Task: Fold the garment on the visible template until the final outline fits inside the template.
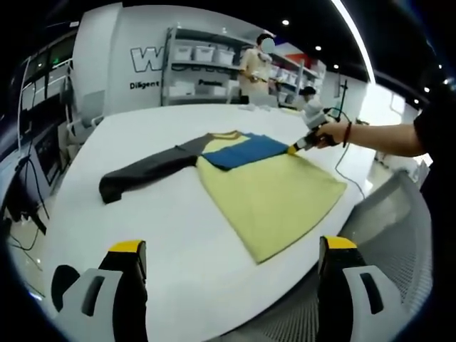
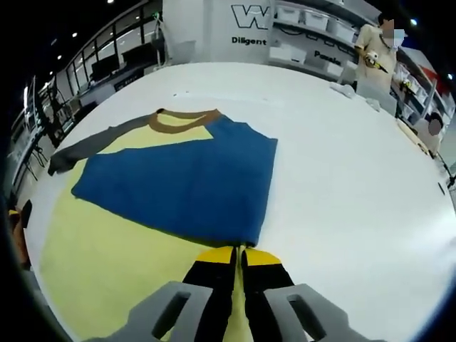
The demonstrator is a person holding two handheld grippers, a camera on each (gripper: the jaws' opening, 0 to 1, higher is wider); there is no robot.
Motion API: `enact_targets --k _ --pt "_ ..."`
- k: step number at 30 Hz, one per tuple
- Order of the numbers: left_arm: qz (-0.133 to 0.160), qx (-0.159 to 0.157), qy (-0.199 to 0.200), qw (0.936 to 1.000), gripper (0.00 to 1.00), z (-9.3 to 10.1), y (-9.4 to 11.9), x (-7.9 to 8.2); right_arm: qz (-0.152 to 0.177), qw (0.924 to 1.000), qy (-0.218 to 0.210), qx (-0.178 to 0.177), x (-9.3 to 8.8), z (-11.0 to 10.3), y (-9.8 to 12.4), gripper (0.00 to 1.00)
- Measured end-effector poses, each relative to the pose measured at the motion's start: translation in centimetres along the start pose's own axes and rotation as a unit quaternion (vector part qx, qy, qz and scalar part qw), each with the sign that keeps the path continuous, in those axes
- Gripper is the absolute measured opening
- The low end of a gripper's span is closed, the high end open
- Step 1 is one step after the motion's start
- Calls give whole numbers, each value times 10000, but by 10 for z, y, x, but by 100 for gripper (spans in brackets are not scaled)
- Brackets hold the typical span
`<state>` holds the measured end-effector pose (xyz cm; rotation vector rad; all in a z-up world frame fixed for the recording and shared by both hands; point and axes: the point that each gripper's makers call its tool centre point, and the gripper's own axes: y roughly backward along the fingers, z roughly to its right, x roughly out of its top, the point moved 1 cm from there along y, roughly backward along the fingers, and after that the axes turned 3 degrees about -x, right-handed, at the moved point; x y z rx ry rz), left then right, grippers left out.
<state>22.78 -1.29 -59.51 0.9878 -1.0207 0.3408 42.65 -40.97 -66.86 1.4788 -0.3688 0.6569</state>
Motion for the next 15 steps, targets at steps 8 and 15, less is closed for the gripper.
enact_targets --k 8,15 --pt "-16 -3 23 10000 97 0 0 0 -21 9999 -162 -24 -2 13 -1 0" --pt "-26 10 9 10000 97 0 1 0 -23 9998 -183 -40 -3 18 0 0"
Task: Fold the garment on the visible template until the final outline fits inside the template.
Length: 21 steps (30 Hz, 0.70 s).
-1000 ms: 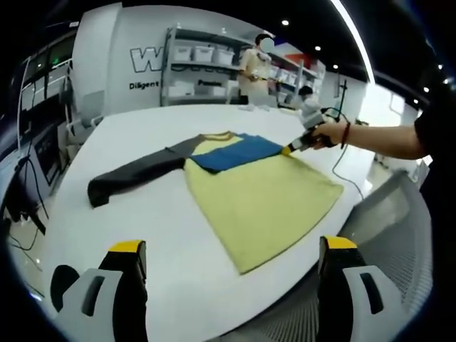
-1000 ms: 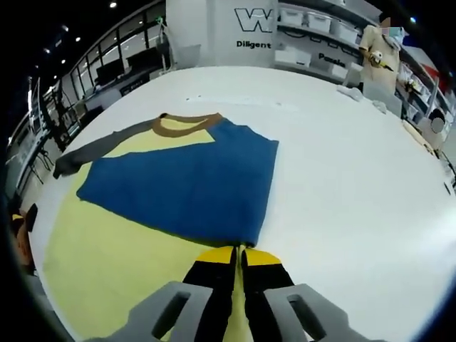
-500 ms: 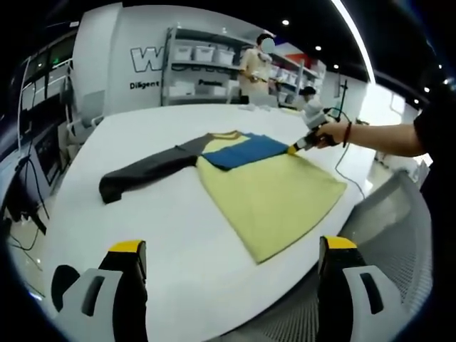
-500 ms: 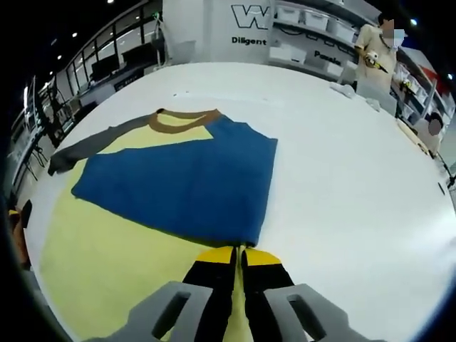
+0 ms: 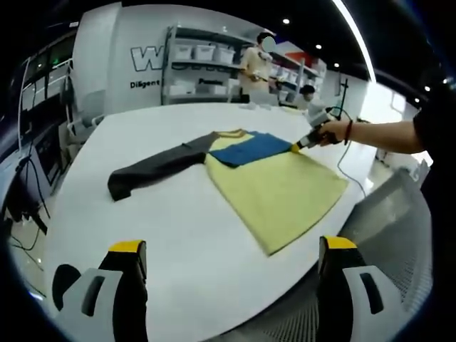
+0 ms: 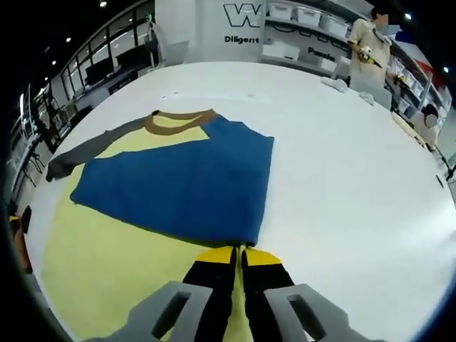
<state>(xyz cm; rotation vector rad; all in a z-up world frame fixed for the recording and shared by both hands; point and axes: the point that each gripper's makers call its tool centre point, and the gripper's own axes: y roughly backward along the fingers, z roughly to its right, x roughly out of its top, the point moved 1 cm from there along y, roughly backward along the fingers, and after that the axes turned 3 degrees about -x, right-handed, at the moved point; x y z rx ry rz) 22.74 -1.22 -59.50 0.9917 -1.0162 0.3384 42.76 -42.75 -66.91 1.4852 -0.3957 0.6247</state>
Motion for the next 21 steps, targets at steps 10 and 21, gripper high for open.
enact_targets --k 10,21 --pt "-6 -44 -26 10000 97 2 -1 1 -48 10000 3 57 0 0 -1 0" --pt "4 8 -8 10000 97 -1 1 0 330 9967 -555 484 8 -15 6 52"
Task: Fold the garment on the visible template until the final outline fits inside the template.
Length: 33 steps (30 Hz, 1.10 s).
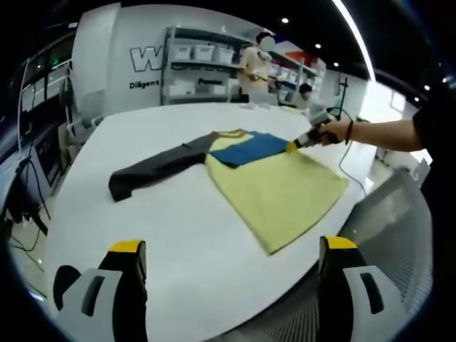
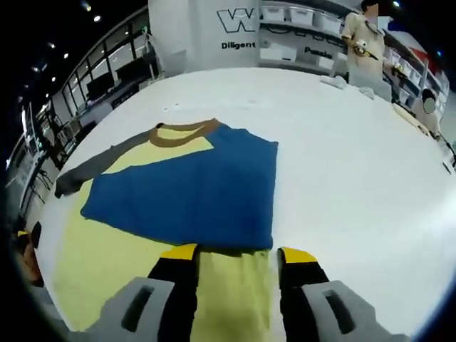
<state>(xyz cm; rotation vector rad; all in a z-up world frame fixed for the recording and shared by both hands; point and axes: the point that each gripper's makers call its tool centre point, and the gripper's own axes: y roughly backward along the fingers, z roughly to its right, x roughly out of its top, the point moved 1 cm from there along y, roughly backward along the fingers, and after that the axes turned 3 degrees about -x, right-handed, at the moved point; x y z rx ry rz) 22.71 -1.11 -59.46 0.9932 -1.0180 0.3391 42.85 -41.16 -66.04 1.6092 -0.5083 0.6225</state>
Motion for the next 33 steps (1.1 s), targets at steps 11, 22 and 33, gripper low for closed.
enact_targets --k 11,22,33 --pt "-17 79 32 10000 97 -6 -3 -1 417 9980 69 460 13 -26 21 98" --pt "19 183 45 9998 98 -14 -3 3 686 9936 378 817 18 -42 55 99" --pt "166 605 -88 9980 98 -46 0 20 863 9883 491 1154 12 -56 89 99"
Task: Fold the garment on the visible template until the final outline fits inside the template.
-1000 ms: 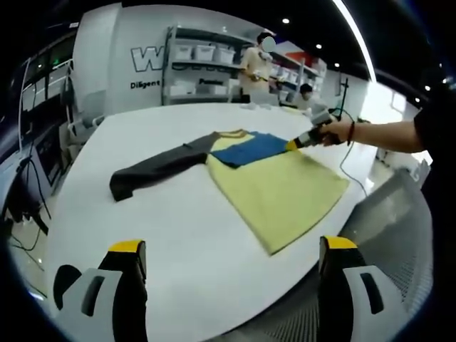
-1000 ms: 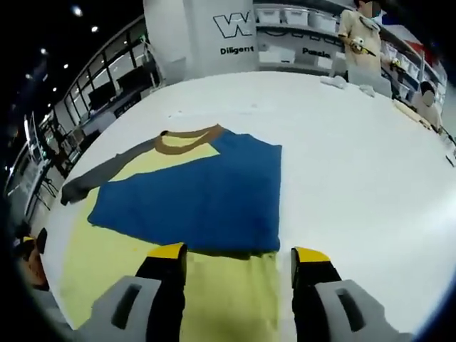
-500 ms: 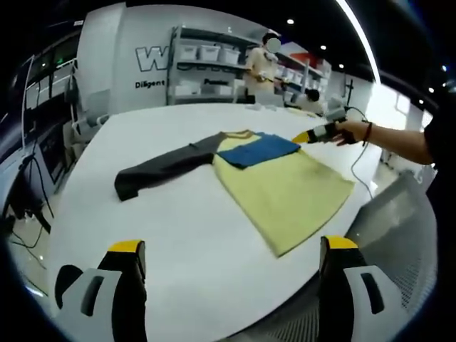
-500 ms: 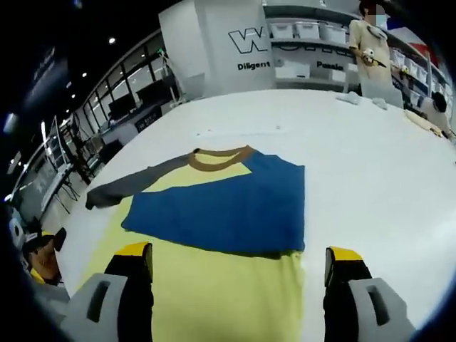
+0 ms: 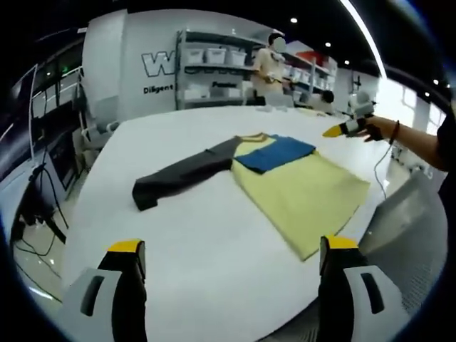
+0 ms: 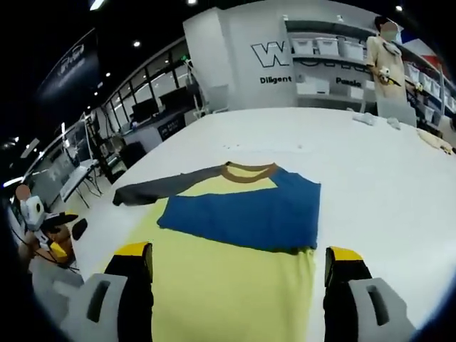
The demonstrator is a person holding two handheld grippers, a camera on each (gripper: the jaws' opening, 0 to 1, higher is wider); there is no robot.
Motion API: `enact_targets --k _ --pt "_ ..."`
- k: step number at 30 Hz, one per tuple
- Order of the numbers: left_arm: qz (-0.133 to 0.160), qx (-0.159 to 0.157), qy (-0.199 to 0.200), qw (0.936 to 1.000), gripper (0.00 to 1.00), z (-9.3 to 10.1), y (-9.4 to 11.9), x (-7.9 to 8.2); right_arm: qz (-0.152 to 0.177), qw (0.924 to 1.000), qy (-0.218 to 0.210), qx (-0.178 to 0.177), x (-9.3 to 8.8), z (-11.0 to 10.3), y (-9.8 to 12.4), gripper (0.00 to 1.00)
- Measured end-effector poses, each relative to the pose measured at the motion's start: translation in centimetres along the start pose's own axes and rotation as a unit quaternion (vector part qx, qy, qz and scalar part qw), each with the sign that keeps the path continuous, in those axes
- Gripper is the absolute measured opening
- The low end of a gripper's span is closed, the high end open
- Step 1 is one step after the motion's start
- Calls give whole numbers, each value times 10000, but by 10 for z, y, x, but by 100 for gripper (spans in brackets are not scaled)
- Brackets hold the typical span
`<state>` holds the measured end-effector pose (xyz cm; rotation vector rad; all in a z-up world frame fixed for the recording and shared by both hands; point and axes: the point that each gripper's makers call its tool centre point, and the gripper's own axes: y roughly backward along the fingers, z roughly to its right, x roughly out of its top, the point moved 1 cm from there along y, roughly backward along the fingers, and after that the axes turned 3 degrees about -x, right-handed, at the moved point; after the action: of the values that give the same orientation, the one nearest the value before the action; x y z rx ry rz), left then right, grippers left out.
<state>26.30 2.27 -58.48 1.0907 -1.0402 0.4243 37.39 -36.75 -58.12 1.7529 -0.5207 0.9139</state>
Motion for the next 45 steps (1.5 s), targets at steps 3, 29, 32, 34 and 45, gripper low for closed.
enact_targets --k 3,29,32,34,45 --pt "61 118 35 9999 97 -11 0 6 15 9999 133 33 -2 -7 11 99" --pt "295 963 536 9935 90 -99 -34 21 -145 9942 755 752 -27 -71 59 99" --pt "230 1067 462 9930 89 -108 -42 20 -151 9931 901 736 -29 -77 64 99" --pt "275 1017 529 9930 87 -110 -47 22 -133 9926 944 755 -30 -82 68 99" --pt "75 1127 558 9920 67 -129 -73 13 154 9911 1102 734 -18 -90 80 99"
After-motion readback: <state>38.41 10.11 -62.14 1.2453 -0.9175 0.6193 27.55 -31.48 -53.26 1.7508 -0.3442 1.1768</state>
